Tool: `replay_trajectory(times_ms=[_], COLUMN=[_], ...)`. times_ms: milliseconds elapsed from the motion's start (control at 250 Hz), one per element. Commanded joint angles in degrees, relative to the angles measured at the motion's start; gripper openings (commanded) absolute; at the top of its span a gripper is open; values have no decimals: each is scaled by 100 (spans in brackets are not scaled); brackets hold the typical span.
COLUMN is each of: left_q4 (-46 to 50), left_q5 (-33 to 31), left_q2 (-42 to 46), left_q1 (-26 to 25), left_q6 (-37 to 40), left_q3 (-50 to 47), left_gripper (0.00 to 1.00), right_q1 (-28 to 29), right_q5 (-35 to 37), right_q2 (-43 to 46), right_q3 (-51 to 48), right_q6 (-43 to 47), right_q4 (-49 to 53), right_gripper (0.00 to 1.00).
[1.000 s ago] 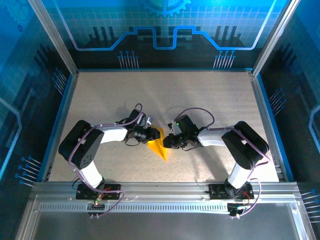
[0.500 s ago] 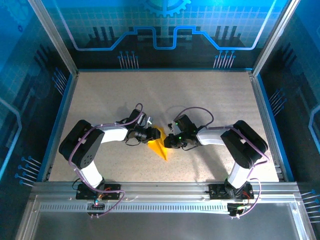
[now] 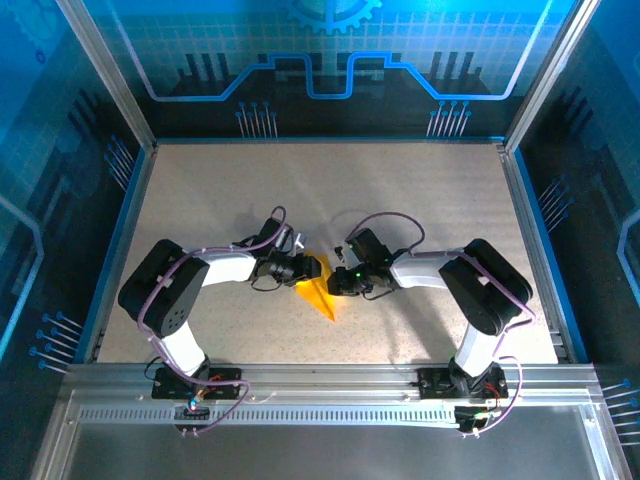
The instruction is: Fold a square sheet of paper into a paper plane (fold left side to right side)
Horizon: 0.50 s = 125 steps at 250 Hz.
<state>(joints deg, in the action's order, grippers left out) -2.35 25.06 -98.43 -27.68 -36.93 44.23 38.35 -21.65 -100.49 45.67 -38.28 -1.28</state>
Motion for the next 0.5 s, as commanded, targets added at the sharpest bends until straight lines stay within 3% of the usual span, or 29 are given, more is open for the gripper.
replay_trajectory(times_ms=[0,292,495], left_q4=[253,270,812], left_q5=[-170,-223,-348], left_q2=[-125,110,446], left_q1=[-62,-62,-49], left_q6=[166,114,357], left_q3=[59,92,490], left_gripper=[42,46,50], right_q1=[110,223,252], right_q5=[171,439,629], right_q2=[-163,-300,-395], right_q3=[99,8,-25], right_q6=[103,-87,-165], right_q4=[301,709,921], right_gripper=[14,14,14])
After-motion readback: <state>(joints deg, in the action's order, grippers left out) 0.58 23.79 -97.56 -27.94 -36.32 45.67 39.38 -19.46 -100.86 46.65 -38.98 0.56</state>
